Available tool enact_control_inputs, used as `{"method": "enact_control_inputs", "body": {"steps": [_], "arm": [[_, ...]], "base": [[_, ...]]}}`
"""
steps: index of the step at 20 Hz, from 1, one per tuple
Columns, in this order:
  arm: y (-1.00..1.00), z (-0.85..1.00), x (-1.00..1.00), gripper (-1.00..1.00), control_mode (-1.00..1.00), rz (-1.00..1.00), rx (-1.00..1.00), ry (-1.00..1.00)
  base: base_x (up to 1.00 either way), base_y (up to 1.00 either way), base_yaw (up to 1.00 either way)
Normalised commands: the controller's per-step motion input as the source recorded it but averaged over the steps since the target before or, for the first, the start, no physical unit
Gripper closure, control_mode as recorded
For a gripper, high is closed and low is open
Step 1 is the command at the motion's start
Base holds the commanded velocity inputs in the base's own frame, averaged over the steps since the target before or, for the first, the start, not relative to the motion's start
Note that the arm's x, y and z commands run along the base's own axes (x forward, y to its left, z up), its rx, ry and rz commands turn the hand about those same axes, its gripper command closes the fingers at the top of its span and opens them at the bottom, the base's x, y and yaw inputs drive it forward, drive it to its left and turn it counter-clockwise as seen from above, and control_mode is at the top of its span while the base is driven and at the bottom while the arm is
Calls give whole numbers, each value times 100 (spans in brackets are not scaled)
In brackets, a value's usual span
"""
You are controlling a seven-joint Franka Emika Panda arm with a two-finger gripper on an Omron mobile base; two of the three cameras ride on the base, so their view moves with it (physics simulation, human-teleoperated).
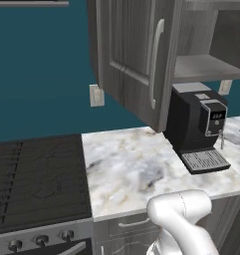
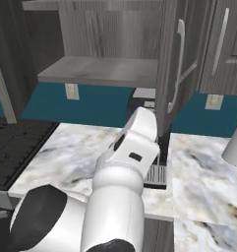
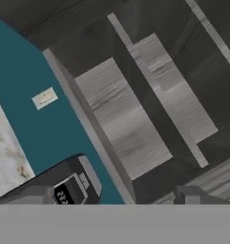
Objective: Close all open cabinet doors.
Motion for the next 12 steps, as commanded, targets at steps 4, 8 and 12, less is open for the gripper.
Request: {"method": "enact_control_inputs", "body": {"steps": [4,8,12], "arm": [[-72,0,0,-100,-100,-9,-22,-2],[-65,-7,15,-100,-100,-10,-21,0],[-60,-6,58,-100,-100,-3,-16,3]], "base": [[0,0,0],[0,0,0],[0,0,0]]}}
